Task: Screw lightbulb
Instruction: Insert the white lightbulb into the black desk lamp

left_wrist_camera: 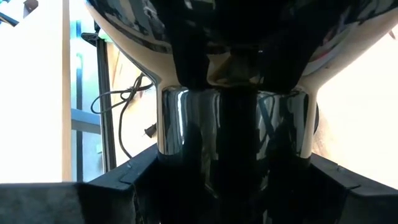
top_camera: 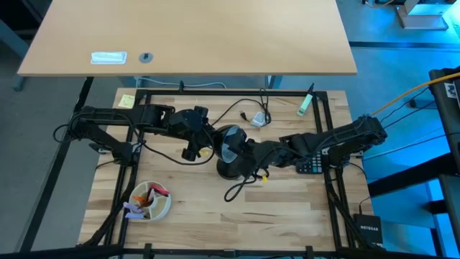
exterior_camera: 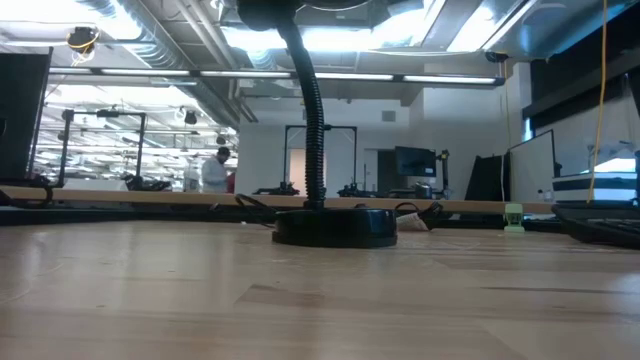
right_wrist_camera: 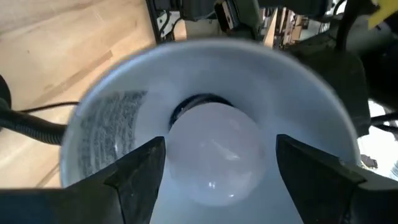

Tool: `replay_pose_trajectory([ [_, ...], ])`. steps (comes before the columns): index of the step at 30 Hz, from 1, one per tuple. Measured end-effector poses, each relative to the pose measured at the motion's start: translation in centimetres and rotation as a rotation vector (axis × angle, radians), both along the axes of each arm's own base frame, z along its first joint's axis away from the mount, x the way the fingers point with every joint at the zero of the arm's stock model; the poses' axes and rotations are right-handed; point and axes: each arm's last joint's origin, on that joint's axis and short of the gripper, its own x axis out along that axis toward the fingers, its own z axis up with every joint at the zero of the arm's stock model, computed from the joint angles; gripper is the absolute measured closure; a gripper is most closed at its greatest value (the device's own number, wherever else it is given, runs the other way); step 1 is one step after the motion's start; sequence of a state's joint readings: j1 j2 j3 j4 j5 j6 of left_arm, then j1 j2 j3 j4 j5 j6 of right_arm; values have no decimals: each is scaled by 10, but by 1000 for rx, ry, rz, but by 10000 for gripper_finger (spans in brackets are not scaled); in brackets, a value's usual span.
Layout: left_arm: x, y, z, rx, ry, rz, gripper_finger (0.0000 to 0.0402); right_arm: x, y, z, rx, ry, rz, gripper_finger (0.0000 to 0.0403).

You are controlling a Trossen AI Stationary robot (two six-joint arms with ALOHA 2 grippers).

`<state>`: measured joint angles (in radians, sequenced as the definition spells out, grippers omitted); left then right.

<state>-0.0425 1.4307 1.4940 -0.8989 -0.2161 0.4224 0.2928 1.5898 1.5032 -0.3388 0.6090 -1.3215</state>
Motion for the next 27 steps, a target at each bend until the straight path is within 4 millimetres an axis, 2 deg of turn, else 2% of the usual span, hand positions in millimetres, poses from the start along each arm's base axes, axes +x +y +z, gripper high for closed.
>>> replay_pose_trajectory([
  [4,0,0,0,-3,-1,-2,152,4,-7,-3,-11,19,0,102],
  [14,0,0,-1,-9,4,3,152,11,-11,-10,-34,45,2,105],
  [23,0,0,-1,-10,6,5,152,13,-17,-11,16,33,-18,153],
  [27,0,-1,-1,-7,7,-1,152,13,-17,-10,71,-2,-37,161],
])
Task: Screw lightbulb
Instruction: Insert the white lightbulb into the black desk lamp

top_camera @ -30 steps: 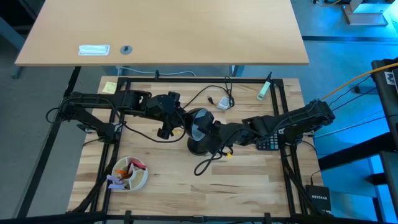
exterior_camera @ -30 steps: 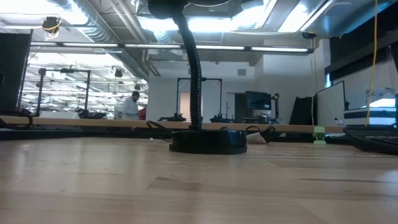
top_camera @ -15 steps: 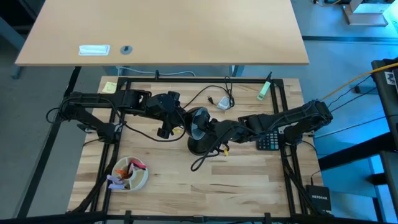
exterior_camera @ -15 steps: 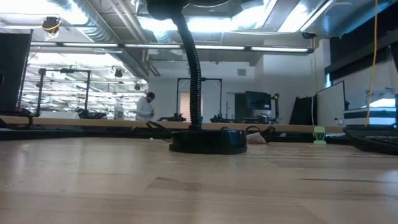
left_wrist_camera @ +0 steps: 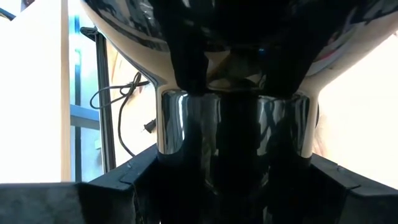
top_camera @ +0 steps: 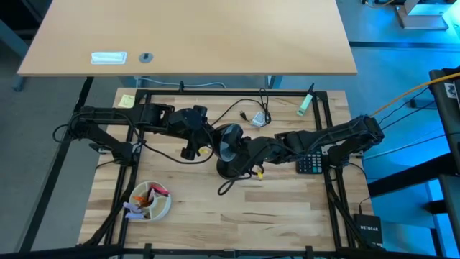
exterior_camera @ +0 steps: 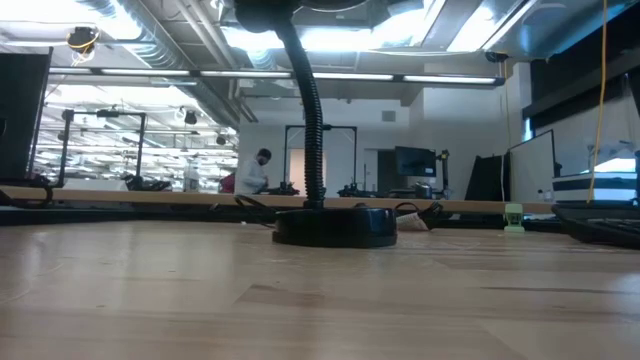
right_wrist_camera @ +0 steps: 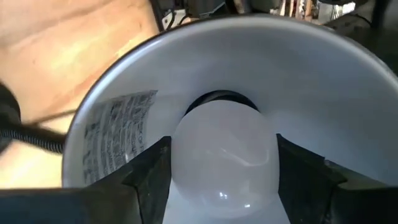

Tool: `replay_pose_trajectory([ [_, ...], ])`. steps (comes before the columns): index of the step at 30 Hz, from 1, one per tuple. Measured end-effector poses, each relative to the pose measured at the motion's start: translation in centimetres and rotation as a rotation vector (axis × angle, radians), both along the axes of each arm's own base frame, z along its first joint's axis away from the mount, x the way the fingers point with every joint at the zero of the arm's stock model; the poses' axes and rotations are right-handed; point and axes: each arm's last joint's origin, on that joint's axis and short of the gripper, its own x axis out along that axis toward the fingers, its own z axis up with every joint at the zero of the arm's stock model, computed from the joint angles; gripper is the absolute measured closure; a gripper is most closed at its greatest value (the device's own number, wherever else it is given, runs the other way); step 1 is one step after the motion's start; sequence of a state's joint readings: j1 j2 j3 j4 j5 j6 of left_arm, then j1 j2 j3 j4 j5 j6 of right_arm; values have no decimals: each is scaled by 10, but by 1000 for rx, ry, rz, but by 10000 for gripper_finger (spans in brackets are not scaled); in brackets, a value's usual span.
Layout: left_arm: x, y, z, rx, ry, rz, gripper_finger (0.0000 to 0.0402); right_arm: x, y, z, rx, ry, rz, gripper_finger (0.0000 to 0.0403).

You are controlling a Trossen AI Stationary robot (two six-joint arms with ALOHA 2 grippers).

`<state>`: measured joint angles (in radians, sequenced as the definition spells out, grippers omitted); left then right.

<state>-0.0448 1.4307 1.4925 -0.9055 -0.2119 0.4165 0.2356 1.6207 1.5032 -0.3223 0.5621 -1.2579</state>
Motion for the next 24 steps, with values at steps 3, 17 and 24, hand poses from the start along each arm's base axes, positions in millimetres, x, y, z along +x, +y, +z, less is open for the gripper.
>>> replay_pose_trajectory([
  [3,0,0,0,1,4,-2,152,1,0,1,100,-50,-28,162],
  [17,-1,-6,0,4,3,-14,152,4,-14,4,954,-337,-307,164],
  [24,0,-7,0,-24,-8,17,152,6,-23,4,1314,-454,-461,164],
])
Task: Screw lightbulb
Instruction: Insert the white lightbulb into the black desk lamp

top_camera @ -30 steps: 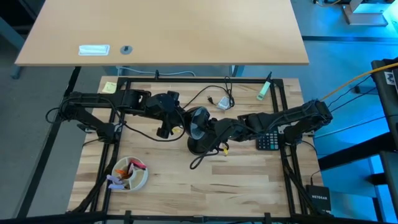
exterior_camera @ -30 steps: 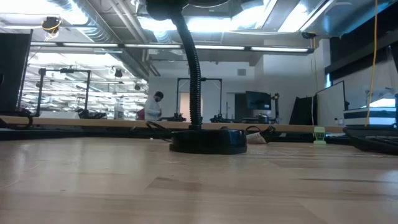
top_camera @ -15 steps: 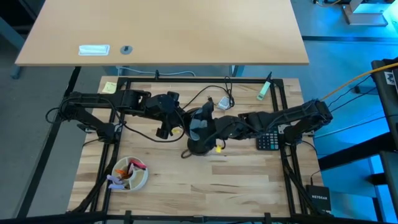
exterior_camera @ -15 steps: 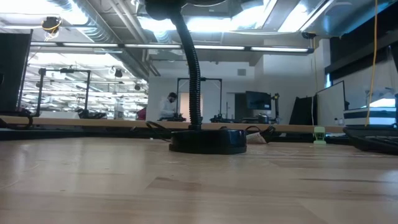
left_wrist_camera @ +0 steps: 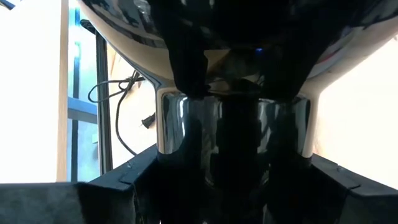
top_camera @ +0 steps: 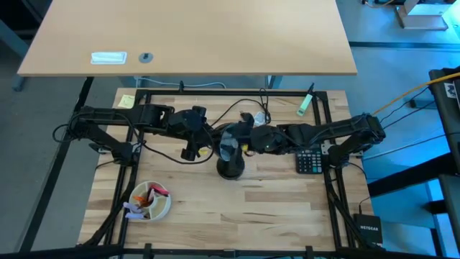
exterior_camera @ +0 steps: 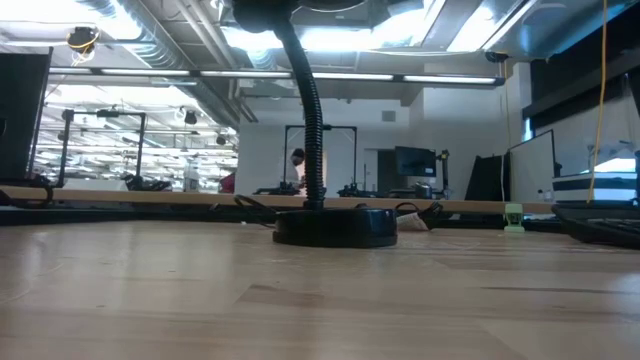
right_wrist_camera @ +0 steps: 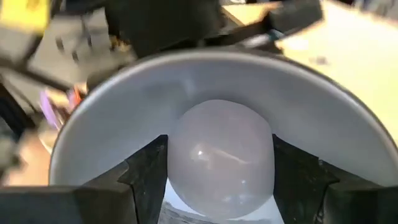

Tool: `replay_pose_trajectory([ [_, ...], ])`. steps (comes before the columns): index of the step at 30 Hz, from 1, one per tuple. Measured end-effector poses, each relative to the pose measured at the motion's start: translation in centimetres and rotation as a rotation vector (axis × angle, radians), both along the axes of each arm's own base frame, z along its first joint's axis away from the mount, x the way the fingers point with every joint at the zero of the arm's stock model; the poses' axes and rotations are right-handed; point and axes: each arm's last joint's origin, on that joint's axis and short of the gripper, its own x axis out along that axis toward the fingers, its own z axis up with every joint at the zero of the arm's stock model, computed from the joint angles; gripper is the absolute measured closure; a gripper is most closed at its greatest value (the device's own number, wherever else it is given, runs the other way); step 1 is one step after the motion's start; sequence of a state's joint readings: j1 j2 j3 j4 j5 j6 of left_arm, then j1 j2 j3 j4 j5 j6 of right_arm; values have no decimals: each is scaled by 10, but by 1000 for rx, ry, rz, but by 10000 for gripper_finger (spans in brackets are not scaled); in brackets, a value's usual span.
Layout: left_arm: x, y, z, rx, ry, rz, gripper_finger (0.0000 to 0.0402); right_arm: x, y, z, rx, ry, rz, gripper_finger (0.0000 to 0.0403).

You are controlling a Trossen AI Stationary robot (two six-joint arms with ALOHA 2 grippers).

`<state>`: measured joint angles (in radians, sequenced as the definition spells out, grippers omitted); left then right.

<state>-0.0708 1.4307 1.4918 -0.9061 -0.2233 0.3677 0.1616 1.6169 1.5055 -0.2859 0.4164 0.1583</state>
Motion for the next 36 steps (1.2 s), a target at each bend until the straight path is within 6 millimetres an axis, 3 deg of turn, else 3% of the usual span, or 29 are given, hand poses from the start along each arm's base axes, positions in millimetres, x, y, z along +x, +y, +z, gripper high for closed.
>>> replay_pose_trajectory([
  [16,-1,0,-1,-27,-1,70,152,3,-18,-2,912,-229,-338,153],
  [22,-2,0,-1,-27,3,71,152,3,-20,-2,941,-240,-355,134],
  [31,0,-1,0,-56,-18,88,152,-1,-19,0,849,-181,-280,76],
  [36,0,-1,0,-54,-12,80,152,-17,-23,19,804,-154,-133,64],
])
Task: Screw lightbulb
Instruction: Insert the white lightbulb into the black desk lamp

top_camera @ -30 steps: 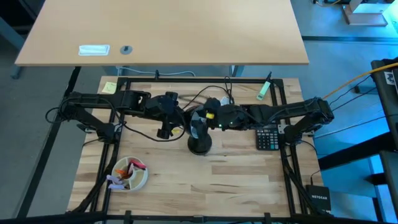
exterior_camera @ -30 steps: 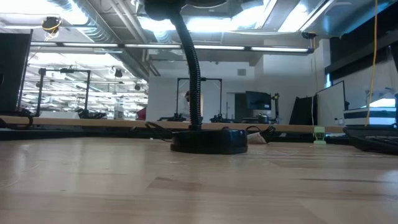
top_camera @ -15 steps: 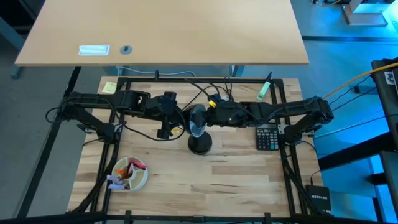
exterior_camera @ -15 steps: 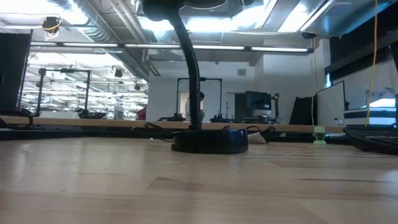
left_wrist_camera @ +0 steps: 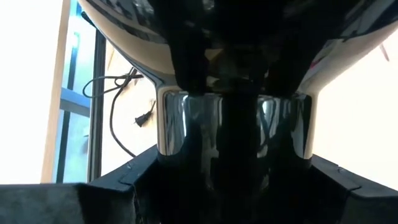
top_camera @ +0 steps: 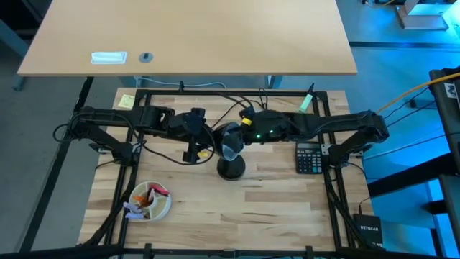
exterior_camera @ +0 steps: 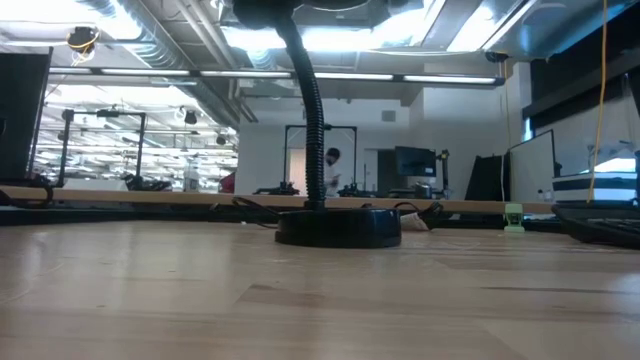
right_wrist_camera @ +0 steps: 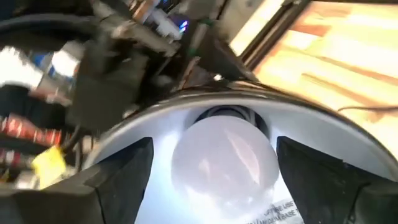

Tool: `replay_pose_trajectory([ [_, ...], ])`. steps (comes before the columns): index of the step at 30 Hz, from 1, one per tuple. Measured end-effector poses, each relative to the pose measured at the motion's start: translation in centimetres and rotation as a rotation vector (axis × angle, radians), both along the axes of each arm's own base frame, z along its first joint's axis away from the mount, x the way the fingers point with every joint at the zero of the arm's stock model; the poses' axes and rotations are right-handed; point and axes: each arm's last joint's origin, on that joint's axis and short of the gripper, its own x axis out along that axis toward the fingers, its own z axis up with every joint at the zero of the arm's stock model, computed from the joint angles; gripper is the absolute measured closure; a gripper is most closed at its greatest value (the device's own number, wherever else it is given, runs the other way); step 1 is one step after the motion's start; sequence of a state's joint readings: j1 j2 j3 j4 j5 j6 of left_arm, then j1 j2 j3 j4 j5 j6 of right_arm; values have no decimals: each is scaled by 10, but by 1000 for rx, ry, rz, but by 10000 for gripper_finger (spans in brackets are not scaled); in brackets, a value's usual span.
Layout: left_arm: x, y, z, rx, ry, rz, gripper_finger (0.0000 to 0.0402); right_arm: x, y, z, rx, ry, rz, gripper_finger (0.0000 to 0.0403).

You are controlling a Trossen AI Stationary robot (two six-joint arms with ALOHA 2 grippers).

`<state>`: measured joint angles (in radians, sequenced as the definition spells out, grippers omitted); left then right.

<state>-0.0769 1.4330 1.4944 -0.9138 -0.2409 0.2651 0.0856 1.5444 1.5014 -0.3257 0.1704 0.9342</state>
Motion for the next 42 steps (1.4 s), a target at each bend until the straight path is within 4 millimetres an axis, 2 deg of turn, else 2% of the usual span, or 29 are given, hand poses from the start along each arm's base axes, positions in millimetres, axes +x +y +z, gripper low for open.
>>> replay_pose_trajectory([
  [4,0,1,0,-2,1,6,152,-12,1,11,-91,-9,60,64],
  [9,-1,2,0,-9,5,20,152,-42,-3,31,-232,1,65,63],
  [13,-1,2,0,33,18,-28,152,-62,-6,41,-497,38,132,63],
  [17,-1,2,0,153,55,-171,152,-76,-5,48,-834,63,315,63],
  [22,1,4,1,271,70,-293,152,-73,-5,46,-1018,92,375,63],
  [26,1,5,1,296,74,-313,152,-67,-6,46,-1037,86,340,63],
  [30,1,5,1,280,67,-288,152,-67,-4,43,-1102,93,418,63],
  [36,1,6,0,181,43,-148,152,-79,24,35,-1279,179,593,63],
  [39,1,6,0,118,23,-74,152,-77,44,30,-1486,226,645,63],
  [42,1,7,0,65,8,-15,152,-64,58,19,-1739,319,701,63],
])
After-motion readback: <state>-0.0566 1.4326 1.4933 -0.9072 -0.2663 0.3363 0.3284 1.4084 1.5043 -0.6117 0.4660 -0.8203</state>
